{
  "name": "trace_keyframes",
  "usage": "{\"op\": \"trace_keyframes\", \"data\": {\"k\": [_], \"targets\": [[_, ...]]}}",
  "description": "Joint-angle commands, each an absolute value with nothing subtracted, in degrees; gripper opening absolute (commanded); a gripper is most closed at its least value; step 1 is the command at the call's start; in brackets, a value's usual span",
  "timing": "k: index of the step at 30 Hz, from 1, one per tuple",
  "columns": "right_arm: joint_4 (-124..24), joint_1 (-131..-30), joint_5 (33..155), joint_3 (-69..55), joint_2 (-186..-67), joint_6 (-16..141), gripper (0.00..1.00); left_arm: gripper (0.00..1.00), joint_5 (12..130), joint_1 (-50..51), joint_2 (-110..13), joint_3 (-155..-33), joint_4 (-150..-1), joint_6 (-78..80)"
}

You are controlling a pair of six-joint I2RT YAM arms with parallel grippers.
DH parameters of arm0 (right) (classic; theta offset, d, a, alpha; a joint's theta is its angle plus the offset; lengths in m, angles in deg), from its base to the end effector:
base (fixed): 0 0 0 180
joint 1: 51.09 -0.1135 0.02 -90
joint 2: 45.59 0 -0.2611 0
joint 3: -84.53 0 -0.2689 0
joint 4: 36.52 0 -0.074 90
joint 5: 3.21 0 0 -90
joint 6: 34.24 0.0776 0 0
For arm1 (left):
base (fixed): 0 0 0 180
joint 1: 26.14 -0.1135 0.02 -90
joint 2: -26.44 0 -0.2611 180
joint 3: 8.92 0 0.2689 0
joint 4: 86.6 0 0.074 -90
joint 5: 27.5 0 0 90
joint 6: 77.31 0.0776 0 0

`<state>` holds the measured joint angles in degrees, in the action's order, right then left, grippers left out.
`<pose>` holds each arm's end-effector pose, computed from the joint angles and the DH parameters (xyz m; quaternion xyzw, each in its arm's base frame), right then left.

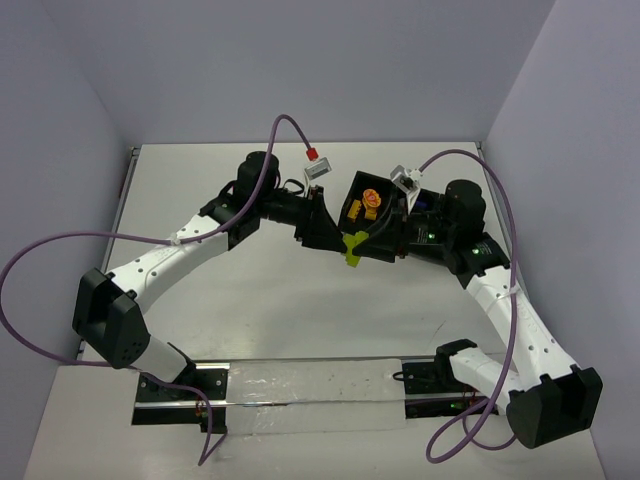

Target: Sort the legos into containers by color

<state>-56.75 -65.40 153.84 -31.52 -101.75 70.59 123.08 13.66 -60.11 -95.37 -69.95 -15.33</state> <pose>0.2176 0.1293 0.3444 -0.3430 0.6514 0.5481 0.3970 0.2491 -0.2955 0.3413 0.3704 0.6585 -0.6233 0.2017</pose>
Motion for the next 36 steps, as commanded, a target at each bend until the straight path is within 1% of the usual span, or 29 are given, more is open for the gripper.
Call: {"op": "trace_keyframes", "data": {"k": [1,3,4,5,6,8,9,16,18,21,25,28,31,32,34,36], "targets": [[-56.78,-66.24,154.28,-28.61,-102.09,69.48,0.0,0.45,124.65,14.37,-60.77,-98.64,-73.18,-14.76],[-56.88,-66.4,153.92,-28.61,-102.28,69.47,0.0,0.38,124.55,14.47,-61.1,-99.02,-73.19,-14.99],[-56.88,-66.47,153.84,-28.6,-102.3,69.49,0.0,0.32,124.52,14.51,-61.12,-99.17,-73.19,-15.0],[-56.88,-66.47,153.79,-28.54,-102.35,69.54,0.0,0.24,124.42,14.67,-61.17,-99.22,-73.19,-15.0],[-56.82,-66.47,153.76,-28.47,-102.42,69.56,0.0,0.2,124.38,14.73,-61.08,-99.24,-73.19,-14.94],[-57.41,-66.56,153.44,-28.31,-102.37,69.14,0.0,0.04,124.23,14.73,-60.94,-99.24,-72.89,-14.52],[-58.09,-66.56,153.21,-28.26,-102.37,68.64,0.0,0.0,123.95,14.73,-60.81,-99.24,-72.44,-14.11],[-63.82,-66.47,150.73,-26.75,-103.26,64.15,0.0,0.0,116.28,13.83,-58.63,-98.15,-70.06,-13.18],[-69.59,-66.47,147.85,-25.3,-104.02,60.41,0.0,0.0,114.91,12.04,-57.61,-95.69,-72.52,-15.22],[-73.89,-66.38,145.75,-23.78,-104.73,57.83,0.0,0.0,115.43,8.43,-56.58,-92.78,-77.59,-21.08],[-75.51,-66.21,142.07,-22.9,-105.01,57.44,0.0,0.0,114.79,4.19,-56.36,-90.28,-85.22,-28.35],[-75.53,-65.29,130.64,-22.88,-104.79,59.62,0.0,0.0,110.66,3.2,-57.15,-90.82,-82.23,-28.76],[-74.96,-63.14,110.33,-23.55,-104.38,66.36,0.0,0.0,105.67,3.13,-57.48,-92.38,-77.9,-27.65],[-74.67,-62.97,103.76,-24.02,-104.2,66.61,0.0,0.0,105.58,3.13,-57.31,-92.39,-77.46,-27.65],[-73.08,-59.0,90.16,-26.73,-103.71,71.46,0.0,0.0,104.16,3.13,-56.61,-92.35,-76.88,-27.81],[-69.66,-55.66,85.61,-29.8,-103.33,74.89,0.0,0.0,104.33,3.23,-55.91,-91.84,-77.16,-28.39]]}}
